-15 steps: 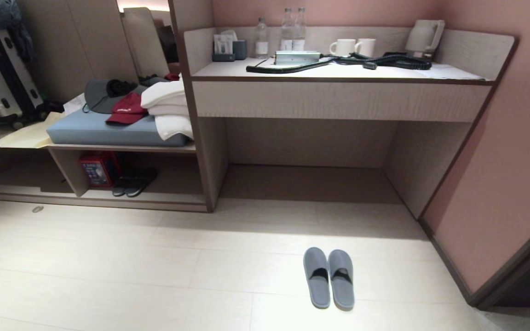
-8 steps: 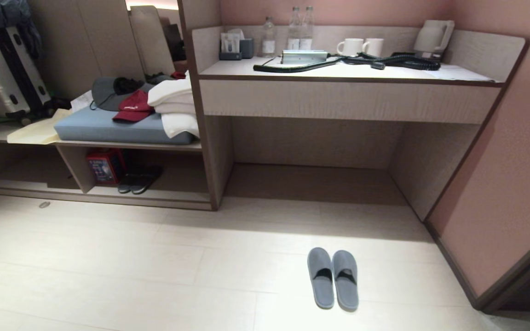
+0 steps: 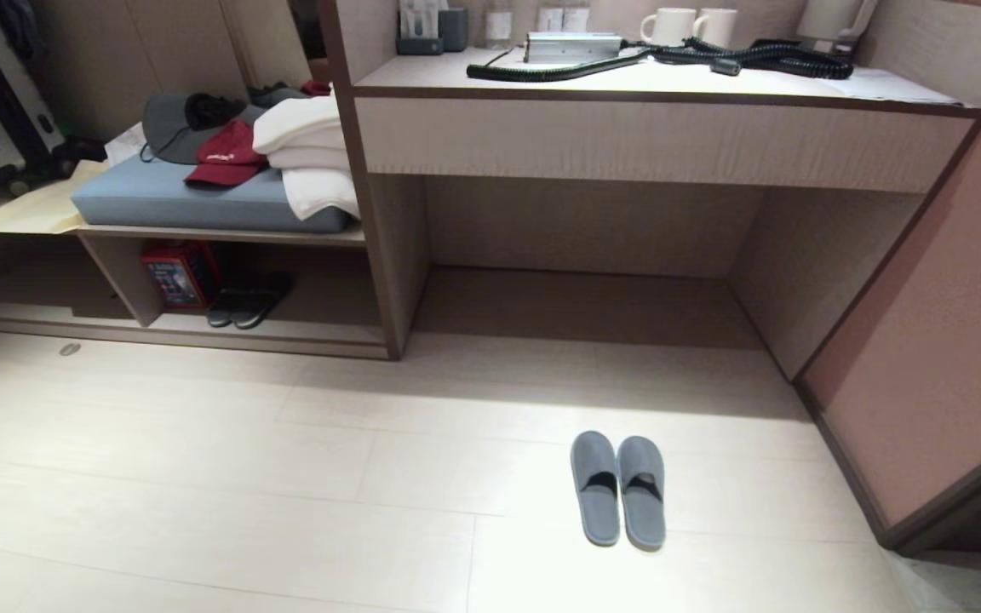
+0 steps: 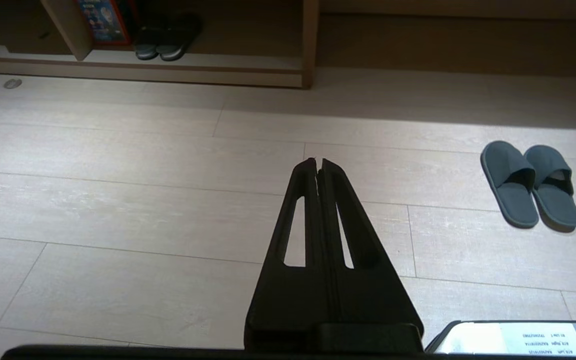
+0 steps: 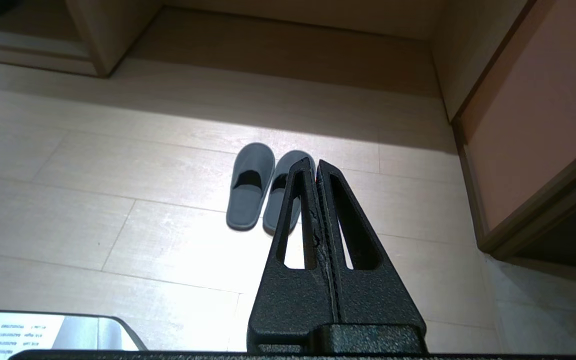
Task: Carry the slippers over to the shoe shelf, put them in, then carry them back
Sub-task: Pick up the slippers on the floor
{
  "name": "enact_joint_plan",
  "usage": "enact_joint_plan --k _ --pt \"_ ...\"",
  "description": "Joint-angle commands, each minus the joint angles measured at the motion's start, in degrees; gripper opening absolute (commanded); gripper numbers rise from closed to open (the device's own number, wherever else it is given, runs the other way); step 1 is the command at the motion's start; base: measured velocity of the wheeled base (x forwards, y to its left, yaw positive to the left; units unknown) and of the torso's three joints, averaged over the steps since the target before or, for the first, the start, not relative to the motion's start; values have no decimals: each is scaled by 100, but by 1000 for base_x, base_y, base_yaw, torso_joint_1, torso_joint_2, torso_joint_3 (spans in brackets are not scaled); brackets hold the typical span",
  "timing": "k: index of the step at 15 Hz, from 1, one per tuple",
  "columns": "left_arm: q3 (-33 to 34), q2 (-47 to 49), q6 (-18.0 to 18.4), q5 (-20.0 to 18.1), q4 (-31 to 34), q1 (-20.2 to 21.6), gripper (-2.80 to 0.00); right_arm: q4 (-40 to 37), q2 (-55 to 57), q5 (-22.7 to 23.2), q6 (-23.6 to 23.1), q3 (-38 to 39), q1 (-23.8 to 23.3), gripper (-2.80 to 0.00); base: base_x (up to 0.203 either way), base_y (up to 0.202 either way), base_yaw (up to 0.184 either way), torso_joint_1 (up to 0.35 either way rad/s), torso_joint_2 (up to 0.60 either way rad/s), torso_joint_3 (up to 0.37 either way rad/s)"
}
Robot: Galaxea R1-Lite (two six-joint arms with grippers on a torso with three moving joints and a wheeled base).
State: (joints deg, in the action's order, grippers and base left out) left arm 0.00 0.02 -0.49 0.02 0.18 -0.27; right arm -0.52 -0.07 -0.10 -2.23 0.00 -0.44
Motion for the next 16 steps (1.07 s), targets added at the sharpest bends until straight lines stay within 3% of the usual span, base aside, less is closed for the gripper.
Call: enact_joint_plan --k 1,16 --pt "9 6 5 -2 -1 0 -280 -9 -10 1 -5 9 0 -280 0 0 0 4 2 -200" --pt "9 -2 -13 -2 -1 0 -280 0 -10 -8 39 9 0 -280 0 0 0 2 3 -196"
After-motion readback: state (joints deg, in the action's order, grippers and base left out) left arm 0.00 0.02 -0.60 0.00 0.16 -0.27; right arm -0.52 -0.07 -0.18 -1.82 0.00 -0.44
